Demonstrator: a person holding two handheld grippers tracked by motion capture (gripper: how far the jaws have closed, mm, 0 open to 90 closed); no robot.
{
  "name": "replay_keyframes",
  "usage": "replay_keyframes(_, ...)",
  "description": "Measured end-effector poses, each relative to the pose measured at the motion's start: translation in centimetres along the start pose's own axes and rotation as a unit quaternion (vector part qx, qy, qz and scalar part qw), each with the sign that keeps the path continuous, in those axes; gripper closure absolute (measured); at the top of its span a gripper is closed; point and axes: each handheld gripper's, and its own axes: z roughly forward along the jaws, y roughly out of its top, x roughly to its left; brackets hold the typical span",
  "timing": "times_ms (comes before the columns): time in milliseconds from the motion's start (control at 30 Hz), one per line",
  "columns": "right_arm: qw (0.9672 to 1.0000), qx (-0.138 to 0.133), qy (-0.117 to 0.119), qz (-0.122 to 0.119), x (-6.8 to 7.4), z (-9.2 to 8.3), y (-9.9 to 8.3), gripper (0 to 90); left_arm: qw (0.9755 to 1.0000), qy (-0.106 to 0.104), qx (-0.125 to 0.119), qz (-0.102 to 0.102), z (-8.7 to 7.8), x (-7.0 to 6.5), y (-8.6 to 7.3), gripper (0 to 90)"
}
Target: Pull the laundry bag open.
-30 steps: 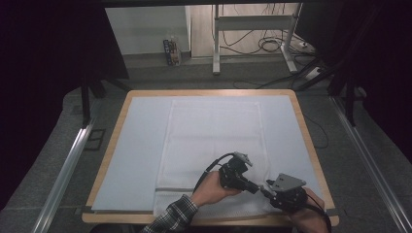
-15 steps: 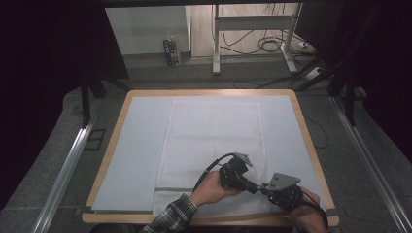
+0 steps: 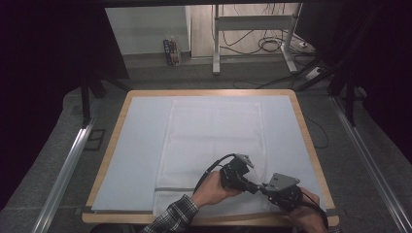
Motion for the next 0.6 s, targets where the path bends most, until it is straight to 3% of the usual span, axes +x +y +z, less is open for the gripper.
replay_keyframes(200, 1.0, -0.002, 0.002, 0.002, 0.0, 0.0, 0.0, 83.6, 1.0, 0.001, -0.001, 0.004, -0.2, 0.0, -0.2, 87.4)
replay_keyframes(300, 1.0, 0.001, 0.0, 0.005, -0.1, -0.1, -0.1, 84.0, 0.9998, 0.009, 0.012, 0.016, -0.7, 0.3, -0.4, 87.4)
replay_keyframes(600, 0.9999, -0.002, 0.004, 0.014, -0.3, -0.3, -0.4, 84.2, 0.9998, 0.014, 0.007, 0.012, -1.9, 0.7, -1.5, 87.3)
